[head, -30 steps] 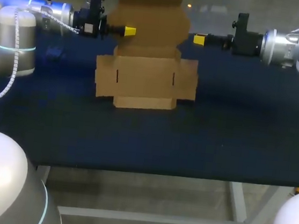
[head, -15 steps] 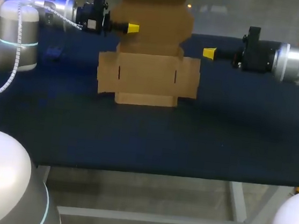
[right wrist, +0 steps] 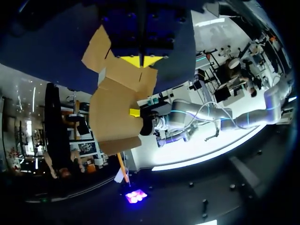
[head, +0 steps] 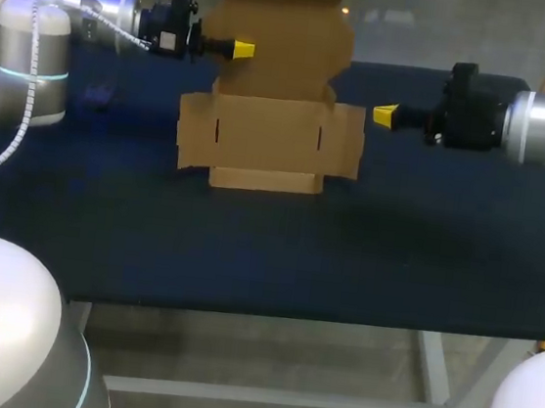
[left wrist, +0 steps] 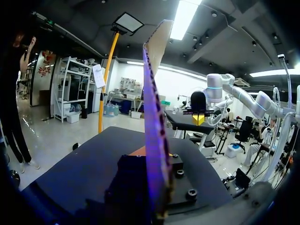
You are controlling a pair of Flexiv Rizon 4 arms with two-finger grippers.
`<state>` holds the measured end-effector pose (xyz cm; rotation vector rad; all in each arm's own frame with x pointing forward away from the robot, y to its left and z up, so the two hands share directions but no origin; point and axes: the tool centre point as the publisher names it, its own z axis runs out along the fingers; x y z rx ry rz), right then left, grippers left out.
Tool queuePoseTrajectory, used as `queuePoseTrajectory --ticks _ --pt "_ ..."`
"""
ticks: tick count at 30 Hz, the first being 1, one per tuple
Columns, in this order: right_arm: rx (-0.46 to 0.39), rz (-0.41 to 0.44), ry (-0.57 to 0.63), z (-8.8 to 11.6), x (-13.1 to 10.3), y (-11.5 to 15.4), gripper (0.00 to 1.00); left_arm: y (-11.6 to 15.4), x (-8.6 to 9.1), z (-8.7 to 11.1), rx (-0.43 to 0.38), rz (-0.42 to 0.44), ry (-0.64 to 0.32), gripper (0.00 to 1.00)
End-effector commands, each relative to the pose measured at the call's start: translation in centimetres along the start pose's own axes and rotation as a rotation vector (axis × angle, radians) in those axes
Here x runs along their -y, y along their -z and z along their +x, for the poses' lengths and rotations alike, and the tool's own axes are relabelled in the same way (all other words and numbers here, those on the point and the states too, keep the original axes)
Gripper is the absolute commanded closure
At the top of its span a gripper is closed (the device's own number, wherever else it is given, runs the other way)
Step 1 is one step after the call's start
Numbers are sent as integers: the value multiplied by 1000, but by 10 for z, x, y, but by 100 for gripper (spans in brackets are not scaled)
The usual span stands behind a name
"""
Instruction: Assemble the packaging by folding the flat box into shape, placing the metal phone stand inside, and closing the box properly
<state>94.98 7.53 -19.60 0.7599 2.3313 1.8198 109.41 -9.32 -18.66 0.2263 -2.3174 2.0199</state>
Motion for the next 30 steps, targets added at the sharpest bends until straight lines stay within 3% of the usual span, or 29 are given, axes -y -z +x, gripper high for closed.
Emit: queuePoseTrajectory --ticks 1,5,8,18,30 --pt "40 0 1 4 0 1 100 1 0 -2 -6 -2 0 100" --pt "40 0 1 4 0 1 100 1 0 -2 -6 -2 0 100" --pt "-5 -14 77 11 -5 -13 100 2 2 2 9 5 -5 100" --pt "-45 -34 215 38 9 -2 100 8 22 43 43 47 -58 100" --pt "-35 -17 266 66 31 10 100 -3 40 95 41 23 -84 100"
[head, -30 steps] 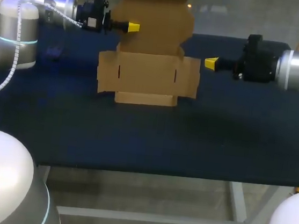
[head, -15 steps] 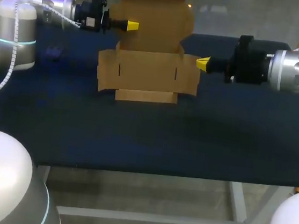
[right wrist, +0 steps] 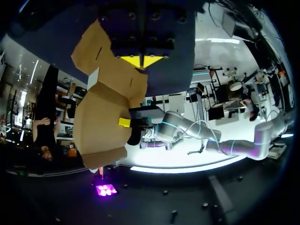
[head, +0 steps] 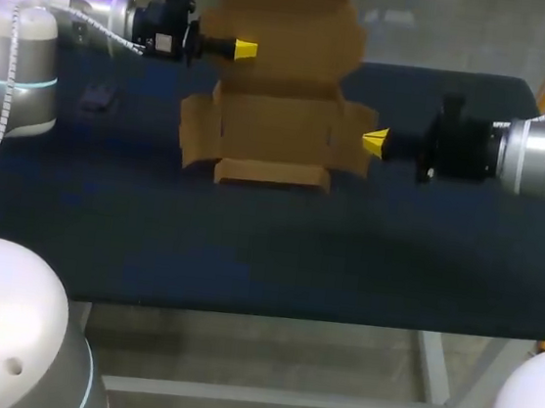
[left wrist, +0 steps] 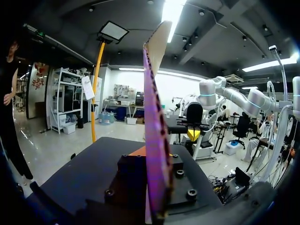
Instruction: Assemble the packaging by folding the flat box into shape, placing the metal phone stand inside, and closing the box properly
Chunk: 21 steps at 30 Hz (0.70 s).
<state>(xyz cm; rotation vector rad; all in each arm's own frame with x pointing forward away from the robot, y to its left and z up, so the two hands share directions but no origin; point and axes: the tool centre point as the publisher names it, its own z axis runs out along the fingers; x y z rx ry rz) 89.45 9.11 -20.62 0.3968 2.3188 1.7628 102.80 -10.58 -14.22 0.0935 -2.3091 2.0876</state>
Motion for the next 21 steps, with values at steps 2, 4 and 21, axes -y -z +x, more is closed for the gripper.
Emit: queuePoseTrajectory --ticks 2,4,21 --pt "17 8 33 20 5 6 100 -1 7 29 66 -14 3 100" --pt "11 10 44 27 8 5 100 -2 3 32 64 -17 7 100" --pt "11 58 73 55 28 -9 100 -5 -23 45 -24 -11 31 100"
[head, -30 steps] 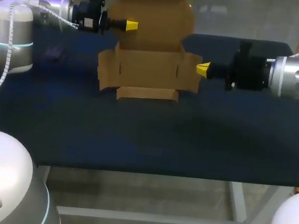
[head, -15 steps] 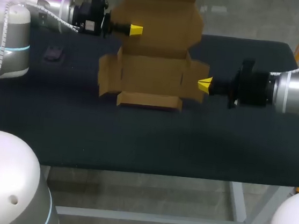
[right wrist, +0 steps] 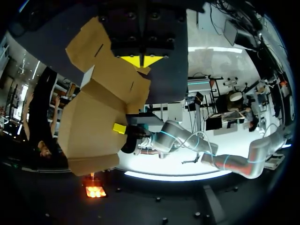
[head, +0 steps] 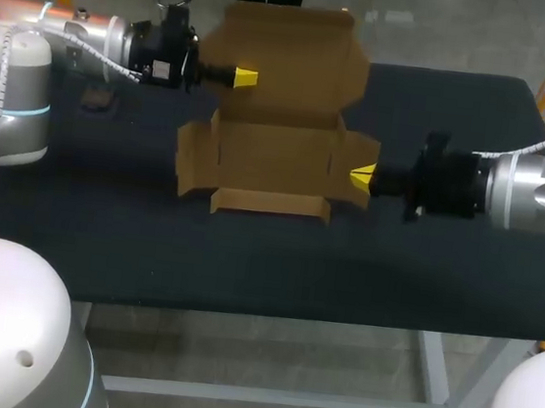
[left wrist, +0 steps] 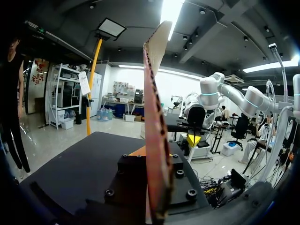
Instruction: Assemble the packaging by folding the flat box into shape, placing the metal phone stand inside, and closing the box properly
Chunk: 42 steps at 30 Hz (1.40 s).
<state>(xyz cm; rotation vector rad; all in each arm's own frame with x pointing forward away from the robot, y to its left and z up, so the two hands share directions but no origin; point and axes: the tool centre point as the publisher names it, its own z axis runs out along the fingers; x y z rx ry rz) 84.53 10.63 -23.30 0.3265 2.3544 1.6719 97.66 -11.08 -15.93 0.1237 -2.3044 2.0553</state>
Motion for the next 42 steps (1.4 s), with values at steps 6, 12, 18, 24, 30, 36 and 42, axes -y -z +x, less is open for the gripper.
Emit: queuePoseTrajectory --ticks 6,12,18,24,30,36,42 --pt "20 28 13 5 6 -13 100 1 -9 -11 -23 8 -8 100" --pt "26 25 24 5 13 -24 100 2 -14 -15 -33 16 -18 100" --pt "15 14 -16 2 21 -38 100 3 -18 -17 -37 18 -30 100" --pt "30 27 -52 -2 21 -40 100 2 -22 -17 -36 8 -35 100" --pt "30 27 -52 -2 21 -40 100 1 -25 -15 -37 4 -45 100" --pt "28 -11 -4 -1 27 -69 100 0 -30 -16 -38 2 -56 100" --pt "33 -33 12 1 40 -94 100 0 -32 -16 -42 -4 -61 100"
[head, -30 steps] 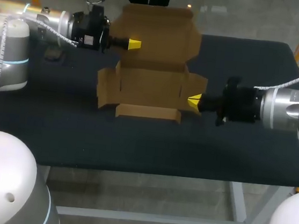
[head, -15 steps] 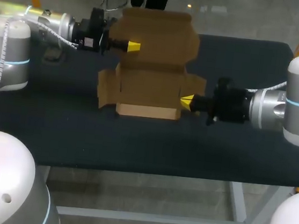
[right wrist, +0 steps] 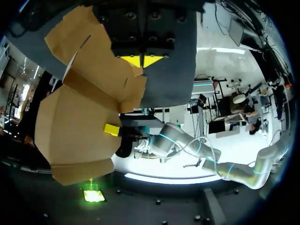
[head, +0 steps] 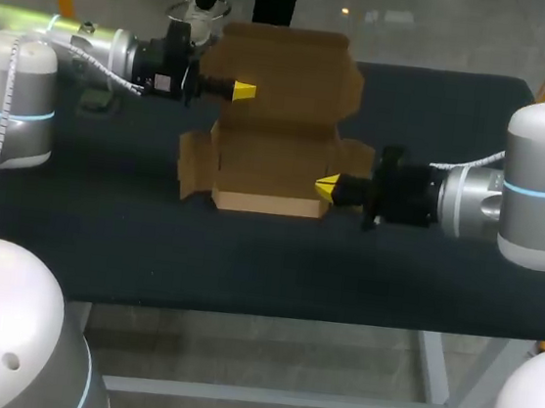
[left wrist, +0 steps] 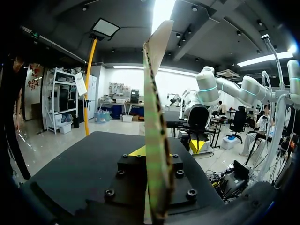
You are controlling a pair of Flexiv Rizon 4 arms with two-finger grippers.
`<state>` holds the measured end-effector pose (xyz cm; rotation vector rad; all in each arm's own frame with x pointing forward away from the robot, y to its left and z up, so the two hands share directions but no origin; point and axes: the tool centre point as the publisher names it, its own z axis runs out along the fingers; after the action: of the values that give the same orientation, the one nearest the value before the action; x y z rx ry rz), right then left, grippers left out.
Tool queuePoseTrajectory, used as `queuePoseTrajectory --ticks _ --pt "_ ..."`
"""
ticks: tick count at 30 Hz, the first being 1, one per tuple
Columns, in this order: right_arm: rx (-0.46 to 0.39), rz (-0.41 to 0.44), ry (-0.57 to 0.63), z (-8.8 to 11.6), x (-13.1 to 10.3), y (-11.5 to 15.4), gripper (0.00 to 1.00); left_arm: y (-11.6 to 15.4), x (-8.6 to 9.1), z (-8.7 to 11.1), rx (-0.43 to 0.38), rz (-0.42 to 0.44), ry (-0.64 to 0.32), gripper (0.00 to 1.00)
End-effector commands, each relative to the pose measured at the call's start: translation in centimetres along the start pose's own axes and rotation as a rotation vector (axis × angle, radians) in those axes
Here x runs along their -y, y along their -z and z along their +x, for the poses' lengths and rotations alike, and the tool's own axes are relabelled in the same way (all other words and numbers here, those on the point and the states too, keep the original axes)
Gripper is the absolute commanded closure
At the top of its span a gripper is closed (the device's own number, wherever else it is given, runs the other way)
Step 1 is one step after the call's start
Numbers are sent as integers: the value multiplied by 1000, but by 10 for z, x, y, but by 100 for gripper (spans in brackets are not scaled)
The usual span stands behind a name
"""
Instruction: Assemble the packaging by folding the flat box into shape, placing the metal phone stand inside, and closing the box properly
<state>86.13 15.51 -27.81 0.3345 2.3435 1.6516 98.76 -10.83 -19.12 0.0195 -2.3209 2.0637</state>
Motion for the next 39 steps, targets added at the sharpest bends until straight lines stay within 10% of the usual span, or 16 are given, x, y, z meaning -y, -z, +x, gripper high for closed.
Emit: queuePoseTrajectory --ticks 1,39 --pt "20 -40 7 -1 16 -35 100 2 -1 -2 -9 0 0 100" --pt "180 -13 -155 -15 84 -117 100 2 -1 -2 -9 0 0 100"
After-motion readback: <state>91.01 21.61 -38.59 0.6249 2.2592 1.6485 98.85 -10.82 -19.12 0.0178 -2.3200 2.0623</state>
